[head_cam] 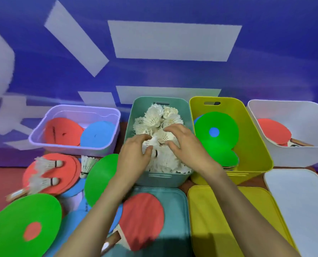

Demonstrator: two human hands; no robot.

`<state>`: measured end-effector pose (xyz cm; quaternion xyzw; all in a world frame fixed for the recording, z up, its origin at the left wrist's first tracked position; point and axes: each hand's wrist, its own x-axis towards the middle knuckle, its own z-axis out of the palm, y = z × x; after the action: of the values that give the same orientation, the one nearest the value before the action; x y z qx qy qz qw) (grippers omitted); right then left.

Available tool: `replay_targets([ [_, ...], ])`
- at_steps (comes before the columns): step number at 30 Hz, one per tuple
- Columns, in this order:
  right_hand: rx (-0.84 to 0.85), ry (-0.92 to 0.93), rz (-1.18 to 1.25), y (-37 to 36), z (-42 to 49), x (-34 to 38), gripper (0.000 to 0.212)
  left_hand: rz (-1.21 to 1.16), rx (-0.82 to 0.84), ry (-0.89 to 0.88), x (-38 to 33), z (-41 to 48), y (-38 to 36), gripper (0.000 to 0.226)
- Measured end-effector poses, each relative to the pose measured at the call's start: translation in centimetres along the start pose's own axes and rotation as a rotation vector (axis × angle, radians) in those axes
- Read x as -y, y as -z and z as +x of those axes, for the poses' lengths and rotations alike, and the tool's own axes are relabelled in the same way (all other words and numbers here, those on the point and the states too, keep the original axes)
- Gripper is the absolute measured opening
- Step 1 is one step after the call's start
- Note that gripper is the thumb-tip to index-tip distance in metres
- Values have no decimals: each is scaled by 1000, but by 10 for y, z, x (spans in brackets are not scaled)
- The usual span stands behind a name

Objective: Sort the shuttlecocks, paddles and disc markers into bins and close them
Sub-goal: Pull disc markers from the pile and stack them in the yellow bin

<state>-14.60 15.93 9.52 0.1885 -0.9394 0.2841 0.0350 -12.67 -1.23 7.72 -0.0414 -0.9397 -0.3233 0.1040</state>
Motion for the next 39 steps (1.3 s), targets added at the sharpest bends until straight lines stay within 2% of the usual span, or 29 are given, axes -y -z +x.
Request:
replay_targets([
  [5, 46, 50, 16, -65, 8, 84, 36, 30, 25, 70, 95, -31, 63, 27],
  [9, 138, 62, 29, -129, 19, 143, 37, 79, 59, 194, 180, -61, 107, 24],
  [12, 217, -4, -22, -173, 25, 168, 41, 39, 106, 281, 230, -81, 125, 25],
  [14, 277, -116, -89, -193, 24, 176, 47, 3, 164, 312, 248, -89, 127, 28],
  [18, 219, -352, -281, -212, 5, 175, 43, -106, 295, 258, 253, -91, 108, 32],
  [21, 202, -474, -370, -219, -11, 166, 41, -87, 414, 198, 250, -90, 76, 40],
  [23, 198, -558, -403, -221, -20, 160, 45, -64, 478, 270, 247, -90, 55, 49],
  [26, 151, -652, -371, -225, -27, 155, 49, -108, 505, 481, 248, -86, 33, 53],
  [29, 79, -680, -239, -228, -26, 151, 54, -238, 466, 584, 254, -78, 23, 51],
  [32, 62, -638, -159, -232, -27, 147, 62, -349, 362, 639, 255, -75, 21, 36],
  [36, 15, -582, -149, -237, -35, 138, 57, -354, 241, 565, 252, -75, 17, 32],
  [39, -54, -538, -73, -237, -42, 135, 70, -329, 226, 453, 248, -76, 21, 33],
])
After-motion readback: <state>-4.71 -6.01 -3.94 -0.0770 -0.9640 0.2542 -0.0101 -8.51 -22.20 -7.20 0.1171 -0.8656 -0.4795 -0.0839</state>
